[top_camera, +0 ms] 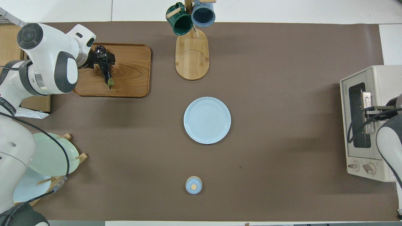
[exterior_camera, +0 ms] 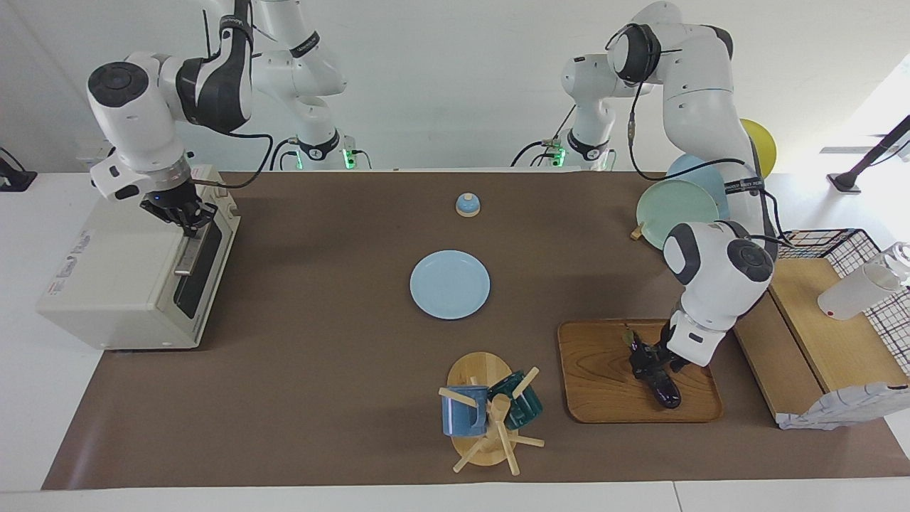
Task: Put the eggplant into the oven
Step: 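Grasp the eggplant with the left gripper while the right gripper reaches the oven door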
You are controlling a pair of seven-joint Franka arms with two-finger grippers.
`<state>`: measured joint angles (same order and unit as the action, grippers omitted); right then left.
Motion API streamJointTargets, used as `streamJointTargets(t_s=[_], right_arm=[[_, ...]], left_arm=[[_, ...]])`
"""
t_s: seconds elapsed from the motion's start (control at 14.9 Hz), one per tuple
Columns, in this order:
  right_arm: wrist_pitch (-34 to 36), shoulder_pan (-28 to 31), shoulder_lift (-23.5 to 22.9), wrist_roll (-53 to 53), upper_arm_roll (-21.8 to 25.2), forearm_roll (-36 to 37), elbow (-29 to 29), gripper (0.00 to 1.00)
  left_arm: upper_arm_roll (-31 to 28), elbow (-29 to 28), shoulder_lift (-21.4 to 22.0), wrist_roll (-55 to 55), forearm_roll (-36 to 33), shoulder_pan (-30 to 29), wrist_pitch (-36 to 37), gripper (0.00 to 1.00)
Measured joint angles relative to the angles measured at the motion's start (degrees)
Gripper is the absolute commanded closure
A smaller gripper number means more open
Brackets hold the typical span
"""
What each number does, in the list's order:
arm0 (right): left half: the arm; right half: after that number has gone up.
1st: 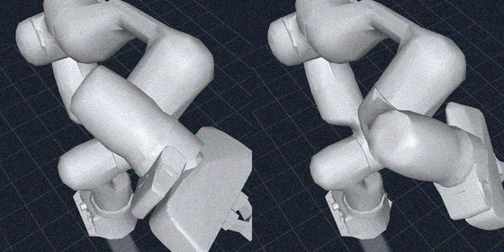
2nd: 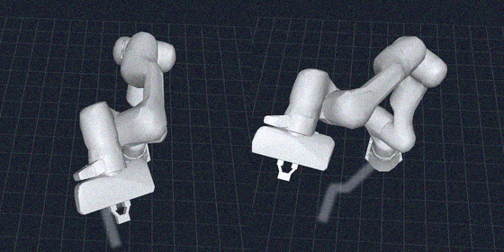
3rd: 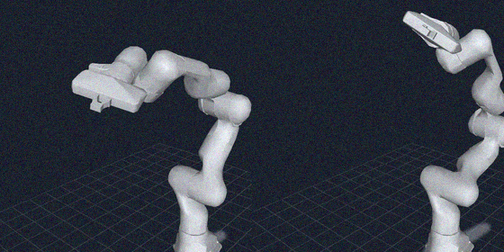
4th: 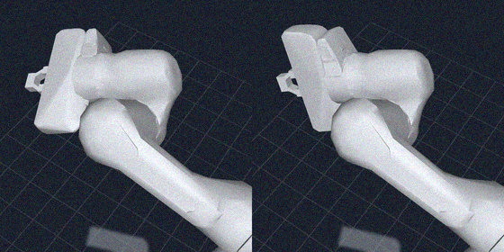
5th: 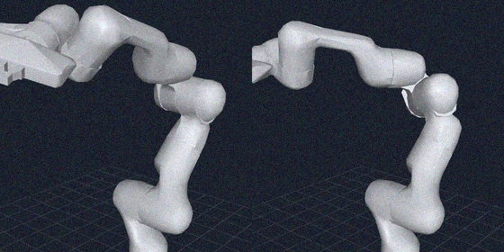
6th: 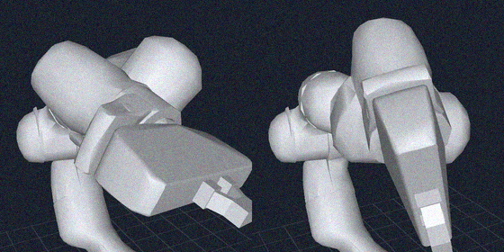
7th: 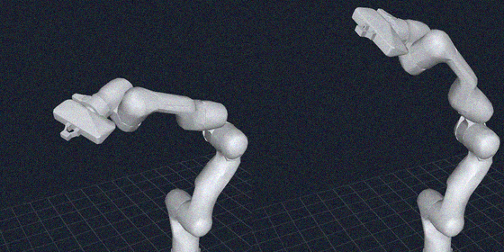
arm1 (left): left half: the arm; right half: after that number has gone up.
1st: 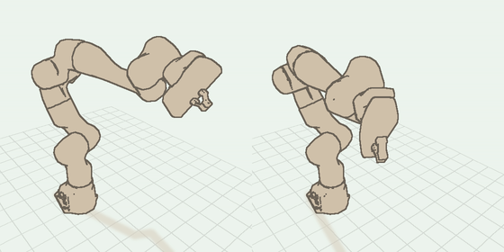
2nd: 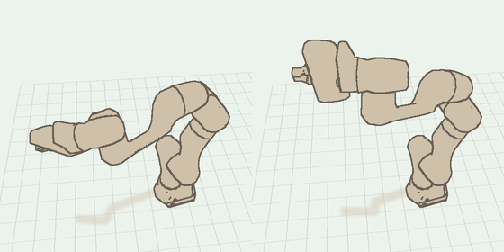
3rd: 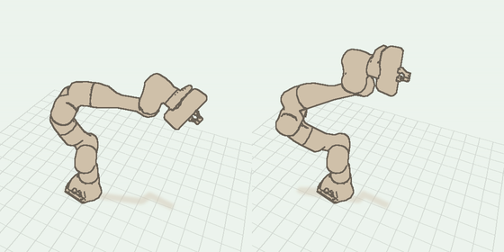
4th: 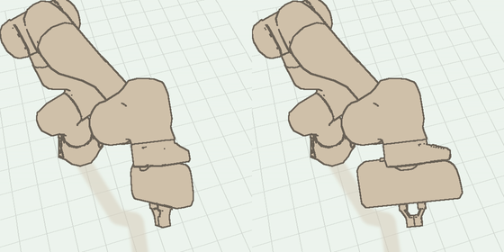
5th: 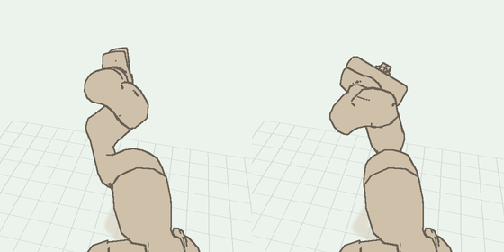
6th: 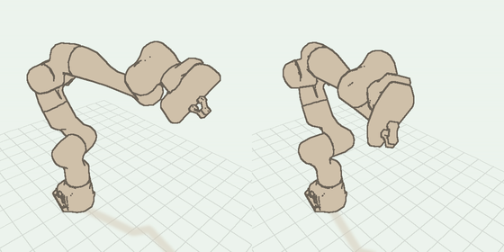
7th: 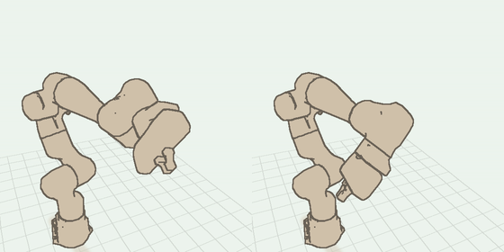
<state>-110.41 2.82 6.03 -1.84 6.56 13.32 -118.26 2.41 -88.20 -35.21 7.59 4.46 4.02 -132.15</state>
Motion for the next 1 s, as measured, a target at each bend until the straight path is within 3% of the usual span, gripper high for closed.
streamJointTargets(t_s=[0.13, 0.2, 0.4, 0.47, 0.8, 1.0], right_arm=[[-0.6, 0.05, -0.01, 0.0, 0.0, 0.0, -0.32, 1.0], [-1.44, 0.05, -0.08, 0.0, -0.01, 0.0, -0.73, 1.0], [-2.4, -0.05, 0.14, 0.24, -0.15, 0.04, -1.51, 1.0], [-2.44, -0.17, 0.16, 0.38, -0.21, 0.04, -1.58, 1.0], [-3.39, -2.76, -0.01, 0.45, -0.67, 0.04, -2.34, 1.0], [-5.96, -5.65, -1.19, 0.28, -0.83, -0.09, -3.15, 1.0]], left_arm=[[0.0, -0.43, 0.0, 0.01, 0.0, 0.11, -0.22, 0.3], [0.0, -0.52, 0.01, 0.01, 0.0, 0.12, -0.26, 0.43], [-0.02, -0.55, 0.01, 0.01, -0.01, 0.12, -0.27, 0.96], [-0.03, -0.54, 0.02, 0.0, -0.28, 0.12, -0.22, 1.0], [-0.05, 2.22, 0.87, -0.01, -1.01, 0.13, 3.97, 1.0], [0.26, 3.29, 5.15, 1.38, -0.91, 0.28, 12.19, 1.0]])
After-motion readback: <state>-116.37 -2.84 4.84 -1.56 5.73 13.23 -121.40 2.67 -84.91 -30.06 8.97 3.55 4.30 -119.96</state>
